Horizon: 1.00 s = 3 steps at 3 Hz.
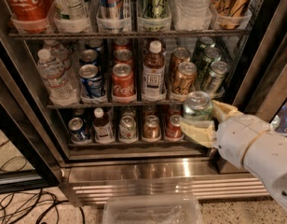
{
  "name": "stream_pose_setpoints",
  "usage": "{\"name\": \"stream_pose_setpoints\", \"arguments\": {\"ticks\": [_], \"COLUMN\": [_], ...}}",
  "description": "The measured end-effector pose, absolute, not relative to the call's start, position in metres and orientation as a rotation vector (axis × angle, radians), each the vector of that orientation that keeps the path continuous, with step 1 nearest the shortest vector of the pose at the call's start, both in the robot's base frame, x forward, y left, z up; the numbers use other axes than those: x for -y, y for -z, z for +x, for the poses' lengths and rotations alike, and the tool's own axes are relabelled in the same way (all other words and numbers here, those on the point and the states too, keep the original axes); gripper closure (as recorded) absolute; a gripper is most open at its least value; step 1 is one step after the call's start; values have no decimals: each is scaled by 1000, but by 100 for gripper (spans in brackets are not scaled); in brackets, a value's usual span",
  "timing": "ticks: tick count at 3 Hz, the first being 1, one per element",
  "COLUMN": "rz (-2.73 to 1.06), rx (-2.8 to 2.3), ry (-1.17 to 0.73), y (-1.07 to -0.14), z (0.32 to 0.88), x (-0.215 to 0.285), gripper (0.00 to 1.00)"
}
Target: Pick green can from middle shelf of fridge
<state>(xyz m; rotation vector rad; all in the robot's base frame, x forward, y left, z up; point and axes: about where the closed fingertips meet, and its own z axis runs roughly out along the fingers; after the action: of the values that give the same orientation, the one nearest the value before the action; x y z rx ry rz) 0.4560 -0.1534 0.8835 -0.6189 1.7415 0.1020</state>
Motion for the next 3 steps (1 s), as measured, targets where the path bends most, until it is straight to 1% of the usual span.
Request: {"name": "stream_pose_setpoints", "arguments": {"ticks": [2, 3], "rz": [-859, -922], "rx": [-1681, -1672], "ry": [-452, -520], "y": [-893, -891], "z": [432, 416], "x": [89, 74], "gripper": [100, 100]}}
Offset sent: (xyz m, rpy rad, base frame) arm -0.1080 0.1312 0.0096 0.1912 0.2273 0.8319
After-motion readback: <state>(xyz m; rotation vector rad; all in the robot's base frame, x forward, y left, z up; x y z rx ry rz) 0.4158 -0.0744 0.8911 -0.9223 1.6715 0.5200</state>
